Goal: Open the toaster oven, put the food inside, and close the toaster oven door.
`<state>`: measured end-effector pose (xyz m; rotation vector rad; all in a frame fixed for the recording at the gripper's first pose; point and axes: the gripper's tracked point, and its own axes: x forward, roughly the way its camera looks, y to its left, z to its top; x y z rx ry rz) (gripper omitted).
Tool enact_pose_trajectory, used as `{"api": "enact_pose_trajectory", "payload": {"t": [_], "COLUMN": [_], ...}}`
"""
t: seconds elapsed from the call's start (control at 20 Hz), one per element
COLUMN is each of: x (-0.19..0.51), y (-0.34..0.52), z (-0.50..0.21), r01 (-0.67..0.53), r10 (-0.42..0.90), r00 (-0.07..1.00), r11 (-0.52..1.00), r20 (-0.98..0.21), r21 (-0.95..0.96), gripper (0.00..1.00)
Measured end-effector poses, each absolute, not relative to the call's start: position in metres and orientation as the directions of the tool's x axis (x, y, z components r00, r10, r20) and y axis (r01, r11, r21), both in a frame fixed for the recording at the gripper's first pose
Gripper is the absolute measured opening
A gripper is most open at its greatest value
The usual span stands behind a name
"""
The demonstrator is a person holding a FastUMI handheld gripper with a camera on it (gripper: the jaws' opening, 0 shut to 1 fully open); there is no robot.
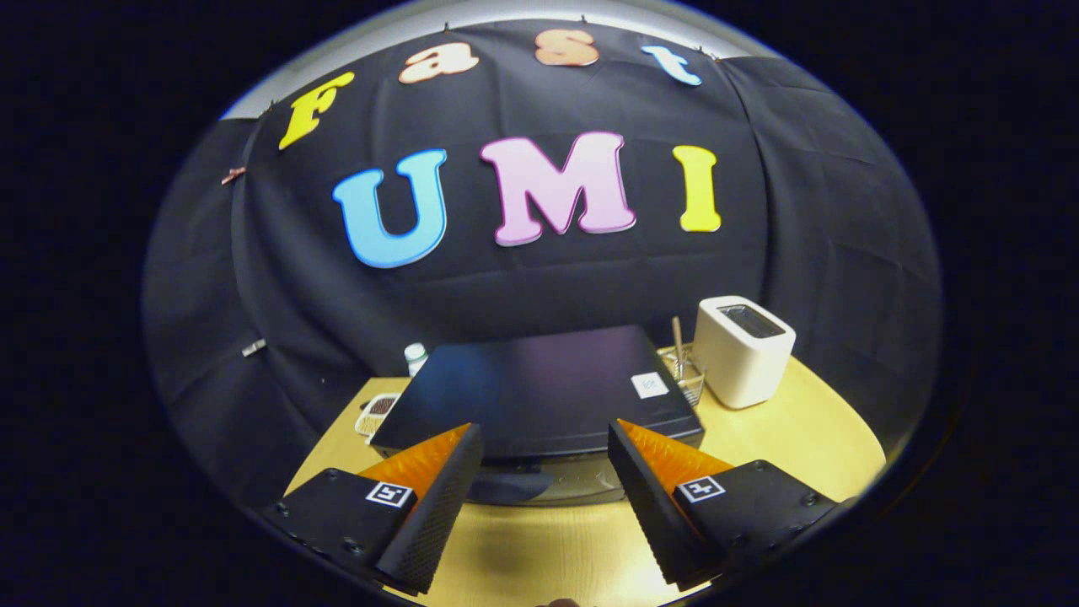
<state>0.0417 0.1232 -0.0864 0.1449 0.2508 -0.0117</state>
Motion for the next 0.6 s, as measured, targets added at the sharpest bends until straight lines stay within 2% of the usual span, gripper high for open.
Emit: {"api": "enact_pose_trajectory", "payload": {"t": [0.2, 0.4, 0.6], "x": [0.024, -0.007, -0.038], "y": [0.064, 0.009, -0.023], "z": [-0.033, 0.011, 0.009], "r01": [0.073, 0.126, 0.172], "r10": [-0.06, -0.125, -0.17], "r00": [0.991, 0.992, 0.985], "r11": [0.992, 0.992, 0.984], "r20": [-0.121, 0.026, 0.037], "r21": [0.104, -0.018, -0.057], "gripper": [0.99, 0.99, 0.98]}}
